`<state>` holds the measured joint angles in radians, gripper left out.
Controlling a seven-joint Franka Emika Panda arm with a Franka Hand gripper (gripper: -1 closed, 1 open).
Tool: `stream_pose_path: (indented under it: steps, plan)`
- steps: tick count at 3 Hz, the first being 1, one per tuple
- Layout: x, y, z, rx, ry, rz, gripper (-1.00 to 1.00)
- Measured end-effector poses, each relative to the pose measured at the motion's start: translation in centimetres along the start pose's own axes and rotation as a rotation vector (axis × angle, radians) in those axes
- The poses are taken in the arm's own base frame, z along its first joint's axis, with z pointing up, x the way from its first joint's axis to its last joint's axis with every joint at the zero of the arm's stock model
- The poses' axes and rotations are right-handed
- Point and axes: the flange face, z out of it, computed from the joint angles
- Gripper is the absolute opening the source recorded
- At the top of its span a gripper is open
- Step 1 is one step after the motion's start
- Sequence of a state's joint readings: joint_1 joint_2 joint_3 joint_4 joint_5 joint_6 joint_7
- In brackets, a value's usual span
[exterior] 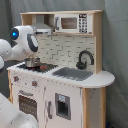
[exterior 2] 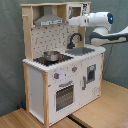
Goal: Play with the kitchen
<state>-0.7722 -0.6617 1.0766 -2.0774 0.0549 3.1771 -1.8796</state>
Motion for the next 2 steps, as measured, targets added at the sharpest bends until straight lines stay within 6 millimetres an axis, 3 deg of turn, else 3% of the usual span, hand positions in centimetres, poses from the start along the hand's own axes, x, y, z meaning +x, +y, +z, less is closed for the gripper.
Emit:
stream_pose_path:
  steps: [2]
  plan:
    - [3.7,-1.2,-2.4,-0.042,0.003,0.079,1.00]
